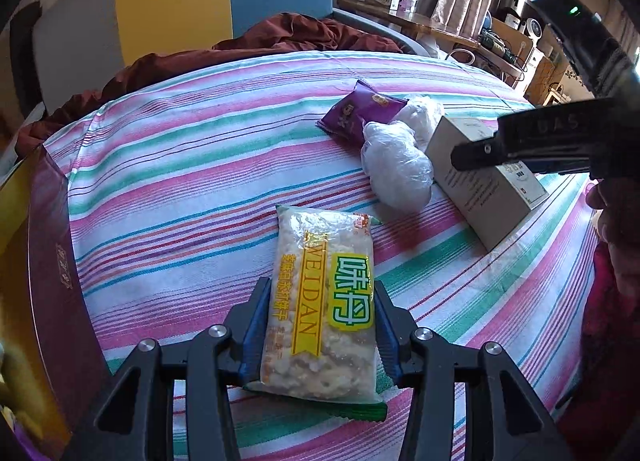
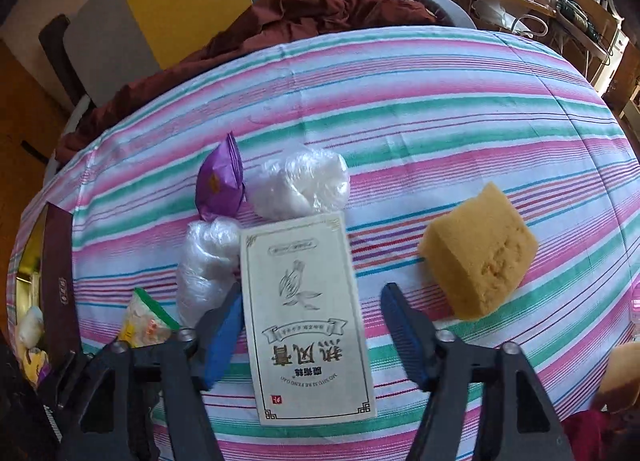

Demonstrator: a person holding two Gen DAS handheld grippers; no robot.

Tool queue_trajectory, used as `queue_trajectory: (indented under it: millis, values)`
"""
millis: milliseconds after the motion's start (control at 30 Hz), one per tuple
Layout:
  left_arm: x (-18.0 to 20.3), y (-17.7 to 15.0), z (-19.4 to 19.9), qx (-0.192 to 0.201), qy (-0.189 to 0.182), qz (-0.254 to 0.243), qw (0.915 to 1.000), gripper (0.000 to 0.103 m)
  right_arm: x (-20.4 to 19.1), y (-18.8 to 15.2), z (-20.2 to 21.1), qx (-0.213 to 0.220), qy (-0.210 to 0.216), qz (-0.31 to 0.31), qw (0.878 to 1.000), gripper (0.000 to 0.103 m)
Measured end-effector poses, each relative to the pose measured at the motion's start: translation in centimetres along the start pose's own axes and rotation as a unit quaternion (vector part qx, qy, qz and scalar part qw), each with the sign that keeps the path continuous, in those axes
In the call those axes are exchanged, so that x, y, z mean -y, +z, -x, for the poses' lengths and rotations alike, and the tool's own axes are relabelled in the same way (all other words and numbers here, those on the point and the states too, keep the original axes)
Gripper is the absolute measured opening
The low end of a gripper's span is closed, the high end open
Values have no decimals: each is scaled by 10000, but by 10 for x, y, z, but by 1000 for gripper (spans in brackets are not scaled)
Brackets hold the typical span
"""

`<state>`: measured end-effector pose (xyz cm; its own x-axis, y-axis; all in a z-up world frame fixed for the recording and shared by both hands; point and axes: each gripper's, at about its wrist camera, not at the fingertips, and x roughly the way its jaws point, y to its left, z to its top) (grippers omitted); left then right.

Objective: Organize objects
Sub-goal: 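Grasp the white printed box with the right gripper while the left gripper lifts the bag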

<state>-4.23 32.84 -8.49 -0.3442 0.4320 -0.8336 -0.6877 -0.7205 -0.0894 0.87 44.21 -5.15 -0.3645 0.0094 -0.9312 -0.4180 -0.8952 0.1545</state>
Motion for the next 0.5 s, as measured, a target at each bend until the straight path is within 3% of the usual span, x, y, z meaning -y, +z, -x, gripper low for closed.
queue_trajectory:
  millis: [167,500]
  values:
    - [2,0,0,47,99,-119,9999,47,-6,-4,-7,-44,-360,342,9988,51]
    - [7,-13,24,66,-32,-119,9999,46,-9,-9,-11,-31,-536,522,9972,51]
